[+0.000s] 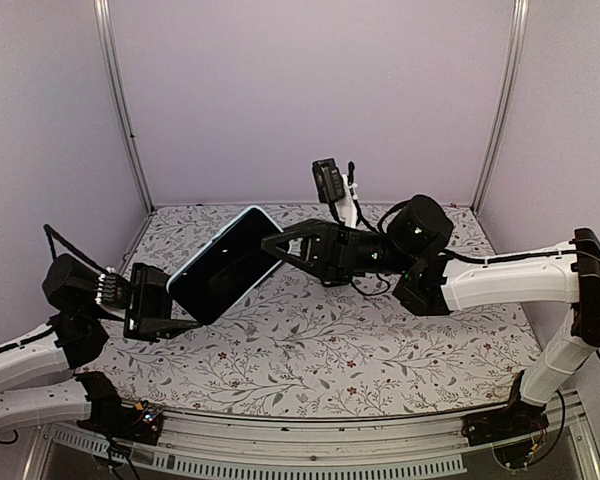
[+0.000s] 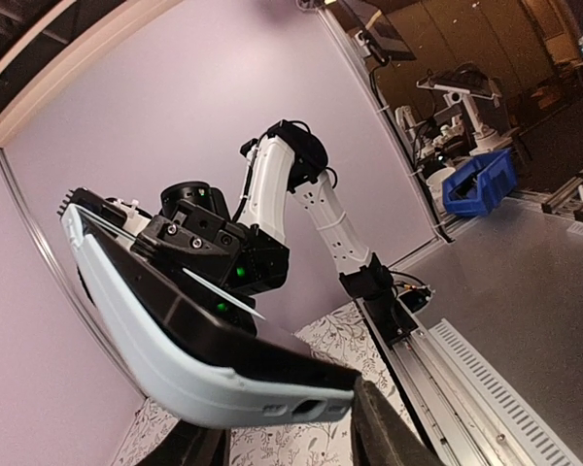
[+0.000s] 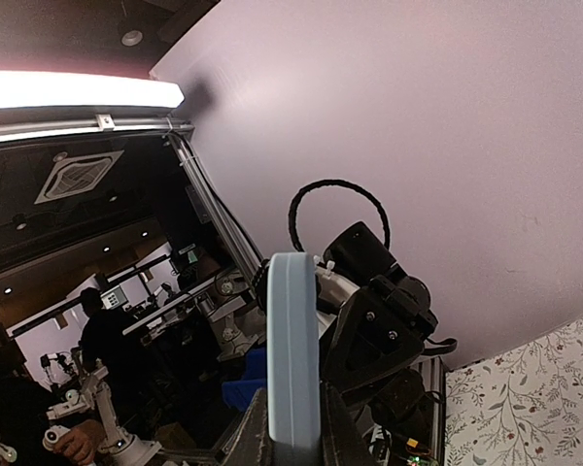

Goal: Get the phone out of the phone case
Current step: Remove the phone from the bottom left corner of the phone case.

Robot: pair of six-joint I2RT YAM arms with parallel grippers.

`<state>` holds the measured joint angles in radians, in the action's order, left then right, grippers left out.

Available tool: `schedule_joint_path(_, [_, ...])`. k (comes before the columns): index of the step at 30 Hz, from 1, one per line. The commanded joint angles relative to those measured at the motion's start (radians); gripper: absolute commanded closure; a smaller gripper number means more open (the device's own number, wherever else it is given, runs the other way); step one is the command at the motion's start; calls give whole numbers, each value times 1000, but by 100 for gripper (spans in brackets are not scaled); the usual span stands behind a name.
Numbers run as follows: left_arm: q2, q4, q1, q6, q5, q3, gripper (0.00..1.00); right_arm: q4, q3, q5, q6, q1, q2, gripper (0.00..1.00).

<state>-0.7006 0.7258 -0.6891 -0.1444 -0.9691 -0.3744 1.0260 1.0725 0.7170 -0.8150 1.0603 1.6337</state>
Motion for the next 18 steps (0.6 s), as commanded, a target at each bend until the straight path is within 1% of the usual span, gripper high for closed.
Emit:
schedule_joint_path(1, [-2,-16,1,-26,123,-19,57,-5,1,71,-11,47,-5,100])
schedule_joint_path(10, [-5,-58,2,-72,189,-22,60,6,-5,90,-26,52,-21,100])
schedule_joint_path(18, [1,-100,2,-114,258,-25,60,8,-6,93,-32,54,-31,100])
